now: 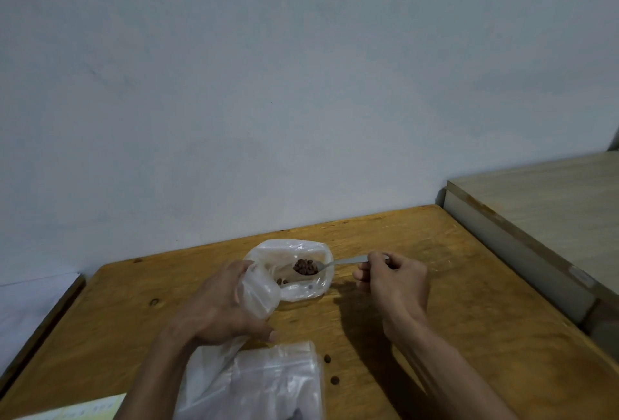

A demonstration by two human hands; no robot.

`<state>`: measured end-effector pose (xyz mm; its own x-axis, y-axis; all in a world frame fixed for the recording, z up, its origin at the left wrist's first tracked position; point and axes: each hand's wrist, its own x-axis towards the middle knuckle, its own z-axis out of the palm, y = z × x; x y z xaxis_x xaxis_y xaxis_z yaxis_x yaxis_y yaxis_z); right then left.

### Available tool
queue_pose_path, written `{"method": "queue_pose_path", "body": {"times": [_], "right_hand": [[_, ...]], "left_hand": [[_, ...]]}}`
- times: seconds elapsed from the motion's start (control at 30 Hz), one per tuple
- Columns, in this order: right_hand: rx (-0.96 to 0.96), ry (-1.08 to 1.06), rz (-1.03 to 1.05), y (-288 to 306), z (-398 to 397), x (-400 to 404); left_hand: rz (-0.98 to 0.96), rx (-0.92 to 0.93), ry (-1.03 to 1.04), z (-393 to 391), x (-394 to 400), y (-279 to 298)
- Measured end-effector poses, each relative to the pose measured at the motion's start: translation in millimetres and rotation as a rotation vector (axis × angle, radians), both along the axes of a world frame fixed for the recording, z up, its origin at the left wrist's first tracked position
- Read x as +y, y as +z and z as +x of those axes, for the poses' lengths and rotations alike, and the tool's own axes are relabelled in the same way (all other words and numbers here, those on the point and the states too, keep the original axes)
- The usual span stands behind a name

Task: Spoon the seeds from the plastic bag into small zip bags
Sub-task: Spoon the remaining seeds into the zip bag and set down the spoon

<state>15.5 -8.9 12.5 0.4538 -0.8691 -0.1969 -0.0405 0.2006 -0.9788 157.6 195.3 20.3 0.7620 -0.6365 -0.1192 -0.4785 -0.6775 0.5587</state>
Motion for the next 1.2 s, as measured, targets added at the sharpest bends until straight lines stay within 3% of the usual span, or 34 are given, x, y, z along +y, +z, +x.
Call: {"method": "queue_pose_path", "body": {"times": [0.33,0.4,0.53,0.67,0.87,1.07,1.2], "right_hand": [[-0.188,0.143,-0.02,26.0,-14.8,11.4],[-0.195,0.234,-0.18,28.3,-11.1,20.7],[-0.152,0.312,-0.771,18.9,-4.8,34.8],[-0.188,0.106,-0.937,-2.5,-7.3,23.7],[0.035,0.159,-0.776,-40.6,7.6,18.5],[0.153,0.081,-0.328,-41.7,23.9,26.8],[0.132,0.077,-0.067,-39.7,26.0,25.6]], "left_hand": [[-0.057,0.024,0.015,3.3,-0.6,-6.7],[-0.086,0.016,0.003,3.0,-1.3,-8.3],[-0.108,0.031,-0.002,1.1,-0.6,-9.0],[-0.15,0.04,0.006,1.0,3.1,-9.6],[-0.129,0.024,-0.008,1.8,2.8,-9.1],[-0.129,0.026,-0.053,4.3,0.8,-5.3],[-0.143,0.042,-0.067,5.8,1.1,-6.4]]}}
